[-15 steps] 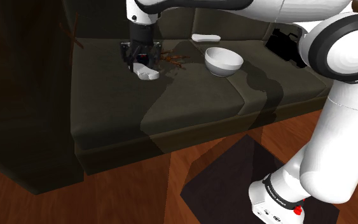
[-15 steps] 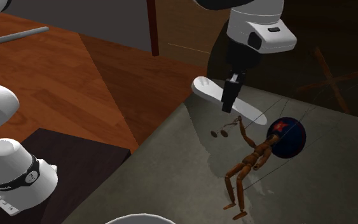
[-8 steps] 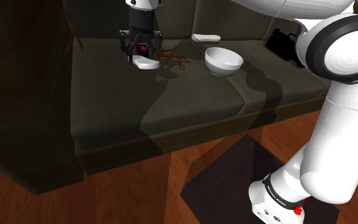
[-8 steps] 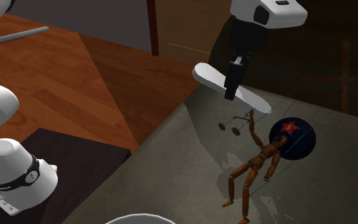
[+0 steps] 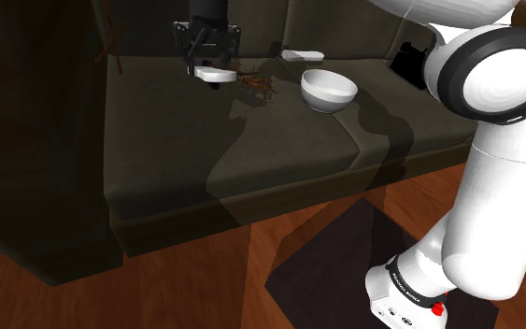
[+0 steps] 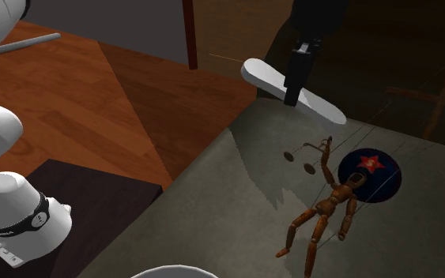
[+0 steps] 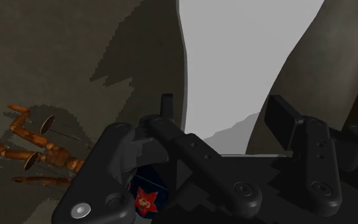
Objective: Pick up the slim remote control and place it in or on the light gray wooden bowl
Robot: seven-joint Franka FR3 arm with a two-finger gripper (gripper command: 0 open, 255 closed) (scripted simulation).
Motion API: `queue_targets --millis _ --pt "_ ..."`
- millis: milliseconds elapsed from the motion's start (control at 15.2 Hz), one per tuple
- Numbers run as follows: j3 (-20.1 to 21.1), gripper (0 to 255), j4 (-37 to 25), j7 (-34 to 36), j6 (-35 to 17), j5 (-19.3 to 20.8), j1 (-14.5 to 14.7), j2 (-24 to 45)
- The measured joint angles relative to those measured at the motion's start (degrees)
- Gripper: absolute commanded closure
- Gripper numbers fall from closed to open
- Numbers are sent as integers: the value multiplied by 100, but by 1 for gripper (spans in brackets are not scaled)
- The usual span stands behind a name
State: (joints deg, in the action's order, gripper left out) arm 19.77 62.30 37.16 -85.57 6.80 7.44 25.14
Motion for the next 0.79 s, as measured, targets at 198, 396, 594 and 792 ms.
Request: queue_targets --millis 198,396,594,792 --pt "0 255 -450 19 324 42 79 128" --pt "-9 255 -996 26 669 107 181 326" --pt "-29 255 -347 -211 470 -44 -156 -128" --pt "-95 255 421 -552 205 -225 -546 -644"
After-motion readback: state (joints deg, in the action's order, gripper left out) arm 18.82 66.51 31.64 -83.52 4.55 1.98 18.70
